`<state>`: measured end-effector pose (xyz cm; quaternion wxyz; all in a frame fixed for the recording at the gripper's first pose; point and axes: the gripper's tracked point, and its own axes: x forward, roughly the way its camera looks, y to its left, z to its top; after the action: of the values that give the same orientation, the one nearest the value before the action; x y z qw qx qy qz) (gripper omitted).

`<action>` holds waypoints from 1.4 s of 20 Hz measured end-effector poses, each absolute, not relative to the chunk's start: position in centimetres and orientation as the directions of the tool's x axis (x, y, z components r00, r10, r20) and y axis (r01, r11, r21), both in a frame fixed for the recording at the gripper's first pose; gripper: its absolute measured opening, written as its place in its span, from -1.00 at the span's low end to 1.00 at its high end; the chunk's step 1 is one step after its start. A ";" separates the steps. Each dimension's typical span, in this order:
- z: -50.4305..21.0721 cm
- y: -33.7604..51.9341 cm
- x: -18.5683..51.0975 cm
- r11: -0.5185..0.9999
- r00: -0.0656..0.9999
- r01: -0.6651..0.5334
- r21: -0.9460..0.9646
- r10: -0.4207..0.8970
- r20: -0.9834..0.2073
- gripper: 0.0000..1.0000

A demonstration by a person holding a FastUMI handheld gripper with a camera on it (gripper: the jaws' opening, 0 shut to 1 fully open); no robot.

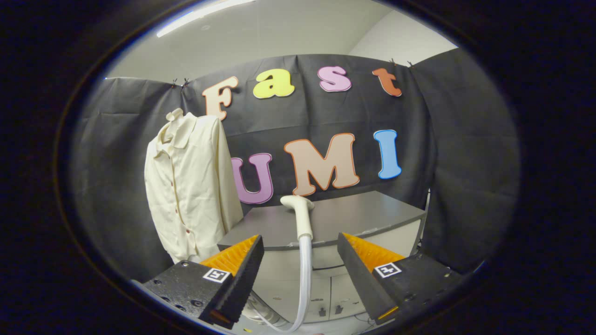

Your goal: Iron the clothes twice with a garment steamer, once on the left side and once on the right side.

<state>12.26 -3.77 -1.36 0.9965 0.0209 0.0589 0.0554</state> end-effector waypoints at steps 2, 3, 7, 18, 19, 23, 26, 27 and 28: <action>-0.8 -3.3 14.8 0.992 0.985 -0.119 0.040 0.123 -0.120 0.93; -0.6 -3.1 16.2 0.992 0.985 -0.120 0.028 0.123 -0.124 0.94; -0.1 -3.0 22.5 0.995 0.979 -0.103 -0.011 0.099 -0.178 0.94; -1.3 -0.1 36.2 0.988 0.822 -0.100 0.117 0.148 -0.549 0.95; -1.5 0.1 37.1 0.987 0.802 -0.075 0.139 0.143 -0.580 0.95; -3.3 0.8 39.3 0.989 0.720 -0.063 0.133 0.138 -0.681 0.92; -3.7 -0.4 40.6 0.996 0.719 -0.024 0.091 0.080 -0.691 0.75; -3.9 -0.5 40.3 0.994 0.693 -0.027 0.108 0.097 -0.715 0.65; -3.9 -0.5 40.4 0.992 0.706 -0.037 0.120 0.111 -0.700 0.55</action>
<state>40.41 -0.46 -3.89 0.9223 0.0483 0.3814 0.0403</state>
